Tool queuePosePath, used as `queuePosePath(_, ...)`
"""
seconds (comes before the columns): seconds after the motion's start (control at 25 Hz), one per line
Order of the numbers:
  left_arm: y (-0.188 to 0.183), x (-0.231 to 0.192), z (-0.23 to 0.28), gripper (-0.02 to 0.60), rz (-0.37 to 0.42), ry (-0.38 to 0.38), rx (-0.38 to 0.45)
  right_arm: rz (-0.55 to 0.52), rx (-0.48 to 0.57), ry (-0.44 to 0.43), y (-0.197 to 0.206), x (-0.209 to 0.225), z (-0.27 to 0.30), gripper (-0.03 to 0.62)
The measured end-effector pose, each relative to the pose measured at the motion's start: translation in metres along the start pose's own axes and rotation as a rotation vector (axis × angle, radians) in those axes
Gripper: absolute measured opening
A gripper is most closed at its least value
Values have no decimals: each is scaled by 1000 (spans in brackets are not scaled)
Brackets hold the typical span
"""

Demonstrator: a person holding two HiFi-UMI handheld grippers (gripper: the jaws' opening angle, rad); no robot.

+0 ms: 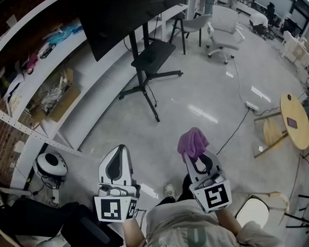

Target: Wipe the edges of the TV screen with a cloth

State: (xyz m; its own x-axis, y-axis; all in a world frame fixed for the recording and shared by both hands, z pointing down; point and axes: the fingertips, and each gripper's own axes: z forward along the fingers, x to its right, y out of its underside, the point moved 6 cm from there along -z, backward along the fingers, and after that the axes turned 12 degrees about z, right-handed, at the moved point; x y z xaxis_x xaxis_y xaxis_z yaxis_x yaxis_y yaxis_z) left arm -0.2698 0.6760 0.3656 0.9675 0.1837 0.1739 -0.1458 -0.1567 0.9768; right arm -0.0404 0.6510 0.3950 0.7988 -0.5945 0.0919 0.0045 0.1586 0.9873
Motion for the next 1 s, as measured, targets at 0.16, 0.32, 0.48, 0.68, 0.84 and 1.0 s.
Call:
queuePosePath(0.16,4,-15,13,15,19,-3,2,5,6,50,-2,12,7,64)
queuePosePath(0.32,4,-17,29,15,30,16,12,10,-1,76,-2,24,14,64)
queuePosePath(0.48,7,-8,46,15,57,49,30,13,-3,69,5,36,32,63)
queuePosePath(0.68,14,-5,76,15,90,79,15,29,-21,32,7,49,73,64)
queuePosePath(0.84,22,-13,116,15,90,57,21,37,-3,-34,9,71,122,64)
queuePosePath(1.0,39,-20,177,15,86,46,-1,41,-11,-69,2,110,183,64)
